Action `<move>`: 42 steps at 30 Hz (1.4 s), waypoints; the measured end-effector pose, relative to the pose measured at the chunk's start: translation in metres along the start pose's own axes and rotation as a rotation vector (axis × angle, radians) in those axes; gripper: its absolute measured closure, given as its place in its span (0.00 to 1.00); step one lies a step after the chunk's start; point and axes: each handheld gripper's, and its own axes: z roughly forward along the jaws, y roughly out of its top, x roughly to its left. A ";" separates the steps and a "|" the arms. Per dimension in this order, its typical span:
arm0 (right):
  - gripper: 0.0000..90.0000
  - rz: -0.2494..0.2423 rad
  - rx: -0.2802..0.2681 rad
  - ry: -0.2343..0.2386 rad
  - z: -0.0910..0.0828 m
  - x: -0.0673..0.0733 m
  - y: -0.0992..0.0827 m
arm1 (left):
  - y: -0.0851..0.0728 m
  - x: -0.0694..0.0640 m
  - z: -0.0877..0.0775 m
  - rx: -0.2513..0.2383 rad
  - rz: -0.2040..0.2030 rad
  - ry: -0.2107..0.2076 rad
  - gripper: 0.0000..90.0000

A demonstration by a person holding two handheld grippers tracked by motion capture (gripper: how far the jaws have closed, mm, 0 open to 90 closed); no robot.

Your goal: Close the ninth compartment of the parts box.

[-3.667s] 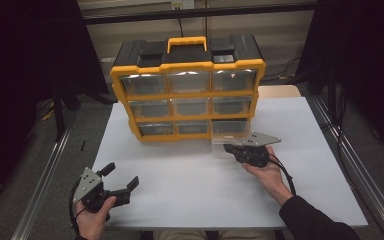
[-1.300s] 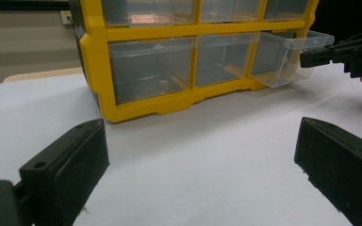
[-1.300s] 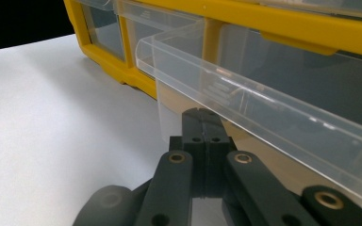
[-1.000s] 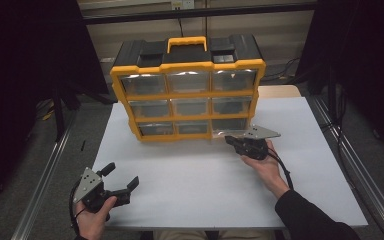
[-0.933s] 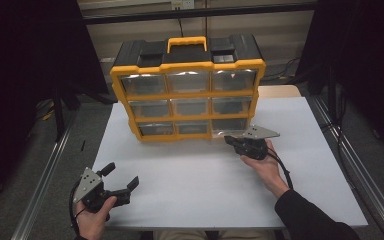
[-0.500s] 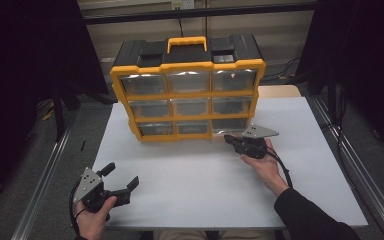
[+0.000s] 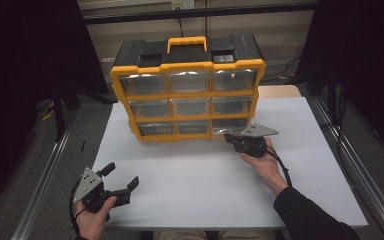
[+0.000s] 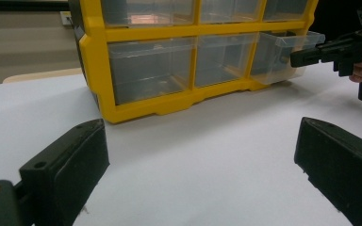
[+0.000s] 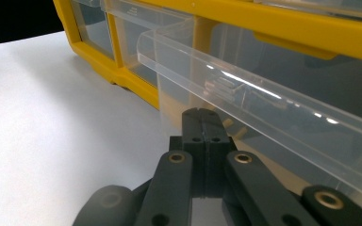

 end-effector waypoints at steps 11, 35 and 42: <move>1.00 -0.010 0.006 -0.005 0.002 -0.002 0.002 | 0.000 0.000 0.000 0.000 0.001 0.002 0.04; 1.00 -0.010 0.006 -0.020 0.006 -0.006 0.002 | 0.000 0.000 0.000 0.002 0.001 0.004 0.04; 1.00 -0.004 0.008 -0.017 0.008 -0.008 0.001 | 0.000 0.000 0.001 0.001 -0.008 -0.002 0.04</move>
